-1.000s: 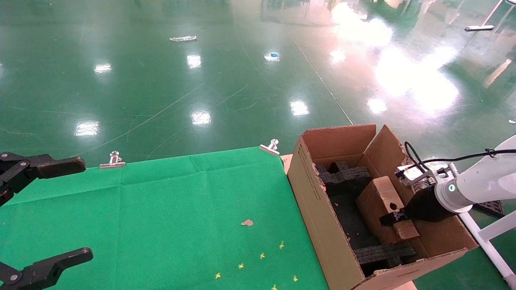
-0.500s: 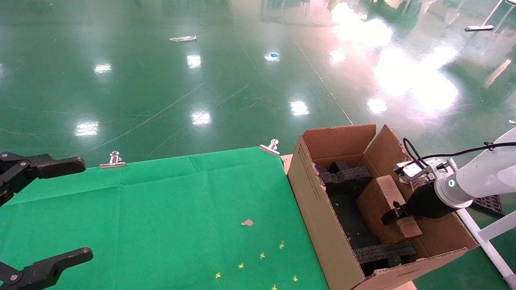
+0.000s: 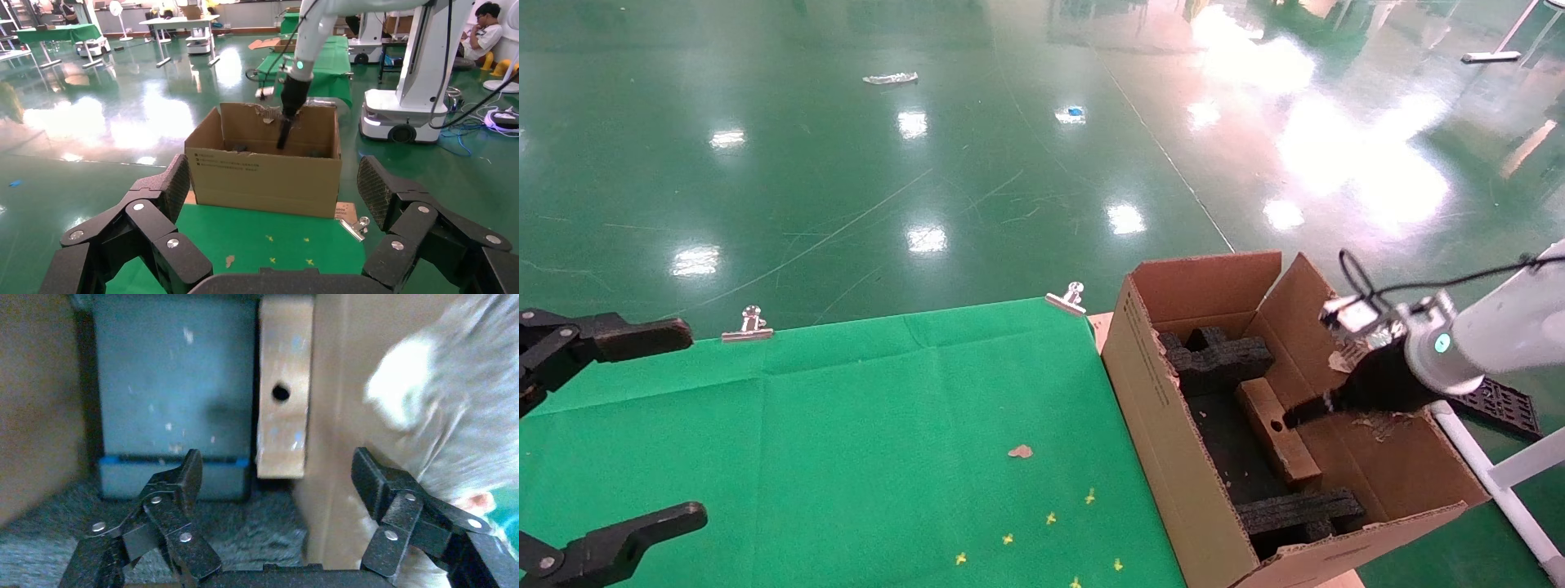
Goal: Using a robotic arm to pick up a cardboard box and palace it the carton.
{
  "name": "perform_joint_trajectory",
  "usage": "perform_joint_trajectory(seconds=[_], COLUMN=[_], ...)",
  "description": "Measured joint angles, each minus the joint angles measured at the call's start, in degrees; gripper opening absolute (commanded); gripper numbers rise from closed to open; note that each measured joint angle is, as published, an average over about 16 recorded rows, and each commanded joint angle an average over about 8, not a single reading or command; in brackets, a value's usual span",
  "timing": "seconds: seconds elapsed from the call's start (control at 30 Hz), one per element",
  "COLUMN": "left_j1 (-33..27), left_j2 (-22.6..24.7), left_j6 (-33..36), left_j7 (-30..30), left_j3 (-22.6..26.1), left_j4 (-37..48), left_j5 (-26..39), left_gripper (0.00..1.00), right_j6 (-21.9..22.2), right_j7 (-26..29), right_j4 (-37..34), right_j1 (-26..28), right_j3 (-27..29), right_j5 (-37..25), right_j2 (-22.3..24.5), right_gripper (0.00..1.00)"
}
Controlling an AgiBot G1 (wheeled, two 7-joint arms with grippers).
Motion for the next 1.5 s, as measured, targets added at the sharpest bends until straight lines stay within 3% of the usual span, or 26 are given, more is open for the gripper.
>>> perform_joint_trajectory(seconds=[0.23,0.47,0.7,1.03,1.5], left_j1=[0.0,-0.01,-0.01,-0.02,-0.04], left_j2=[-0.01,-0.02,-0.02,-0.03,-0.04], left_j6=[-0.01,-0.02,-0.03,-0.03,-0.03], left_j7=[0.01,0.02,0.03,0.05,0.08], left_j3=[0.02,0.04,0.05,0.08,0.12], left_j4=[0.0,0.0,0.01,0.04,0.07], left_j5=[-0.01,-0.03,-0.05,-0.07,-0.09], left_gripper=[1.0,1.0,1.0,1.0,1.0], right_j6=[-2.57,-4.61,-5.12,-6.05,-10.02], right_j7=[-3.54,-5.58,-5.36,-7.3,-14.28], right_j4=[3.83,12.09,21.16,29.5,38.03], right_j1=[10.32,21.03,26.48,22.27,6.05], right_j3=[1.12,2.26,3.26,10.24,28.47], right_j5=[0.03,-0.47,-1.36,0.03,5.98], right_j2=[2.69,7.06,10.76,12.15,11.2], right_gripper=[1.0,1.0,1.0,1.0,1.0])
